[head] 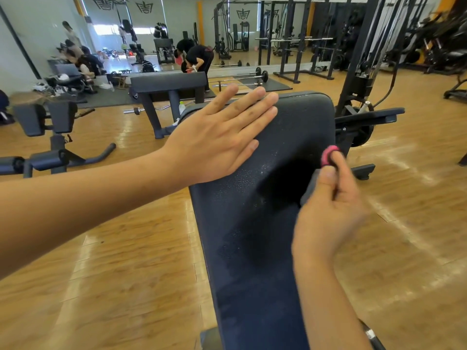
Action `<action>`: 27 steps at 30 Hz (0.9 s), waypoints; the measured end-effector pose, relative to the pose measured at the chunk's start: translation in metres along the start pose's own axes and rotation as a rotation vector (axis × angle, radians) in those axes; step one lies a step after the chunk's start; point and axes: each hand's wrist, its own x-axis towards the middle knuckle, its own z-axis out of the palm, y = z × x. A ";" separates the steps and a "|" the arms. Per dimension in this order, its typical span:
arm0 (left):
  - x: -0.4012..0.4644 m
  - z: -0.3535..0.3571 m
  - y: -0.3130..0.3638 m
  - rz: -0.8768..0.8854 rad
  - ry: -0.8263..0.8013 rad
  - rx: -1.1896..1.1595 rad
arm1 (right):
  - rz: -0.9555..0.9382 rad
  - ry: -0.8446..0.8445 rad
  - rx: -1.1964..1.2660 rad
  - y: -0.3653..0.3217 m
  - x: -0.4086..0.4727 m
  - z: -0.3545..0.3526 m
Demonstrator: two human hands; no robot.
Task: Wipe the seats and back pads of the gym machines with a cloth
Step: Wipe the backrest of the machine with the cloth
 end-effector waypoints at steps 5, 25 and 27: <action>0.000 0.002 0.000 -0.008 0.027 -0.013 | -0.077 -0.188 -0.069 0.015 -0.041 0.030; 0.001 0.006 0.001 -0.026 0.054 0.010 | 0.098 -0.074 0.105 0.004 0.009 -0.007; 0.001 0.006 0.001 -0.026 0.053 0.005 | 0.040 -0.181 -0.012 0.012 -0.013 0.011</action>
